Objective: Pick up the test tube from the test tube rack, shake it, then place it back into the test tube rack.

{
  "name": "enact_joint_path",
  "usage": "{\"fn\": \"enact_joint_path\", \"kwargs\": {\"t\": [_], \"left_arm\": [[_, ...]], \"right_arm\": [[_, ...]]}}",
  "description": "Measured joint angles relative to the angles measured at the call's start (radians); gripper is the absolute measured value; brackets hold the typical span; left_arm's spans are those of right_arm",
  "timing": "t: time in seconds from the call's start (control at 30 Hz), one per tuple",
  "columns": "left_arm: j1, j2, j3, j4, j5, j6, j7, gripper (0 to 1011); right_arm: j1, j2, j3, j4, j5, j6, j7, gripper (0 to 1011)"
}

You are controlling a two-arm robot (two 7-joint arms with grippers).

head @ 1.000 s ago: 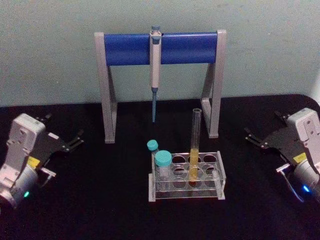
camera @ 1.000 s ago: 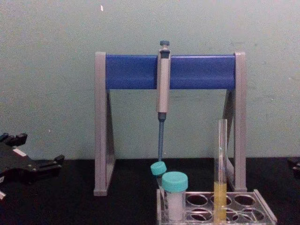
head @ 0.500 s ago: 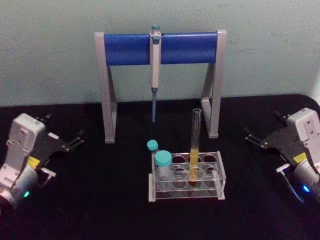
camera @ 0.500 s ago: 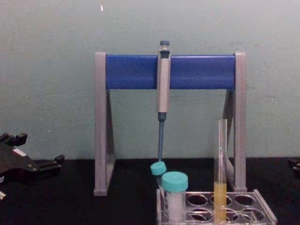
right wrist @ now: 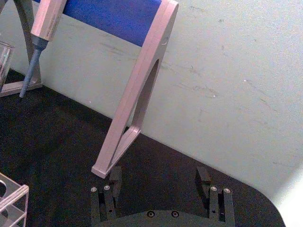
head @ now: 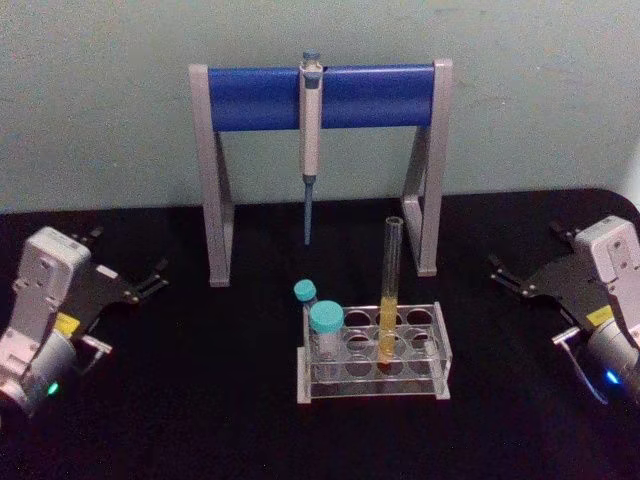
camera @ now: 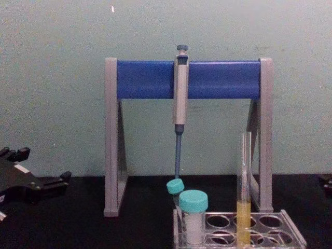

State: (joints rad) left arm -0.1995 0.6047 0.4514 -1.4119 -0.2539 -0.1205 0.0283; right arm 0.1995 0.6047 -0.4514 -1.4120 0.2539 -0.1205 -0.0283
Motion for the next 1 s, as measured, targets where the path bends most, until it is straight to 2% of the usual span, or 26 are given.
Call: {"fn": "enact_joint_path", "kwargs": {"t": [1.0], "left_arm": [[0.0,0.0,0.0,0.0,0.0,0.0,0.0,1010]], "right_arm": [[0.0,0.0,0.0,0.0,0.0,0.0,0.0,1000]]}}
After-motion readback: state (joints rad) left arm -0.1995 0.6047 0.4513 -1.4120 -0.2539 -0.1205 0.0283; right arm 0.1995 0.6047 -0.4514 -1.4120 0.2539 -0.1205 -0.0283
